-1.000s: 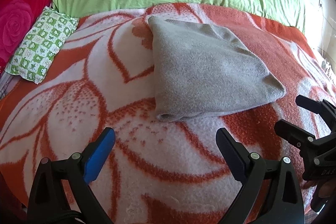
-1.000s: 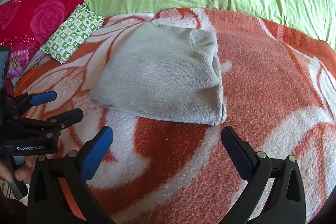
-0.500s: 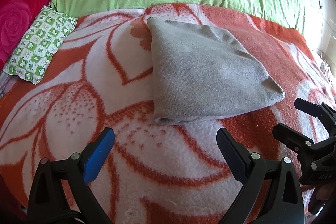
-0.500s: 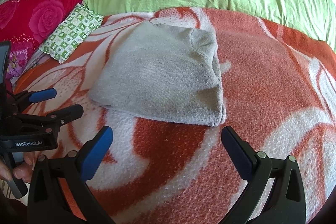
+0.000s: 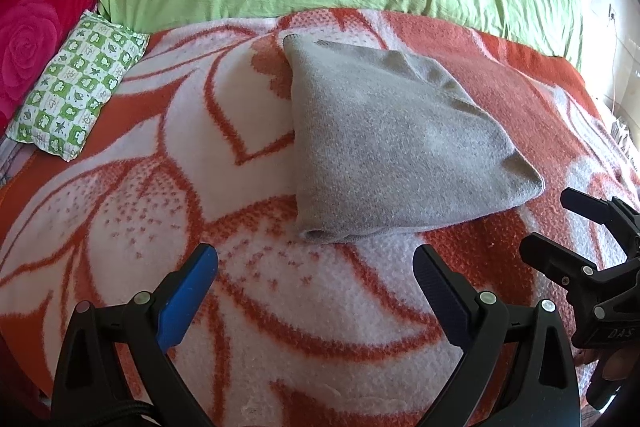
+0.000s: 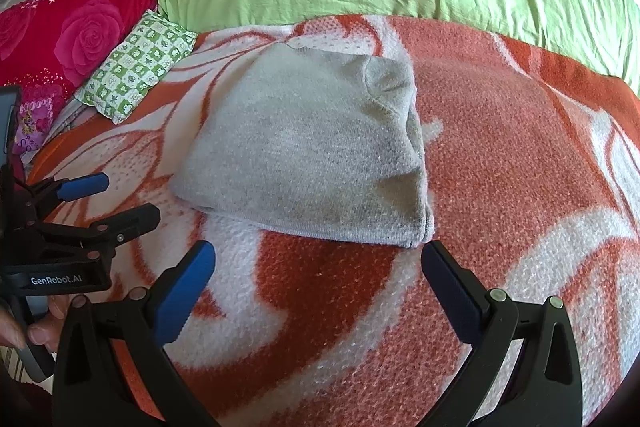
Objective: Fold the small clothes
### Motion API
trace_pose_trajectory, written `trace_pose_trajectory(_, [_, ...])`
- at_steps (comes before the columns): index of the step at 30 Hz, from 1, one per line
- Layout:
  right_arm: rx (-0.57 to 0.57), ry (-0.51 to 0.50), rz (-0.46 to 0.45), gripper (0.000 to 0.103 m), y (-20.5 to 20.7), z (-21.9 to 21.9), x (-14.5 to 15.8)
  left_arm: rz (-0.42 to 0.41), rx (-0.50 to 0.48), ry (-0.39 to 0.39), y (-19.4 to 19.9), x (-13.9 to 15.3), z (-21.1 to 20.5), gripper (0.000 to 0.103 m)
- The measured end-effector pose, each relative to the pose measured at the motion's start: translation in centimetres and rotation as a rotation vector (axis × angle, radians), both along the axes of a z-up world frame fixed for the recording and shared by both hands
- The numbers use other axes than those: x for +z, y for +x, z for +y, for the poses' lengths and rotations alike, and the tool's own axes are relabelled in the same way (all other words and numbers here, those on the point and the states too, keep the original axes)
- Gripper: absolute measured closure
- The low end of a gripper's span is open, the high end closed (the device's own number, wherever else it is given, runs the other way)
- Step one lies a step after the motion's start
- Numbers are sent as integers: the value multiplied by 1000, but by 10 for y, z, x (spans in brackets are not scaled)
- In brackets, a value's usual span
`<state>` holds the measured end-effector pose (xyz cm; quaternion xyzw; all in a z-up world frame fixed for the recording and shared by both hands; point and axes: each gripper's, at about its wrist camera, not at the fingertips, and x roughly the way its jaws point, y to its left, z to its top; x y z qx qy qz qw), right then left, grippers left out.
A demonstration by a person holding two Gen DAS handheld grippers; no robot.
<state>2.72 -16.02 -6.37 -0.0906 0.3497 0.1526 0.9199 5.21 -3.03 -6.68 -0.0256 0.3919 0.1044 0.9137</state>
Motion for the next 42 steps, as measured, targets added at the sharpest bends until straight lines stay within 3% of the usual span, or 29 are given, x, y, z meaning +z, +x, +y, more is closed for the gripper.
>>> trace_pose_trajectory(42, [-13,13,3,0,7,-6,1,7,2,-18,2,-3,4,4])
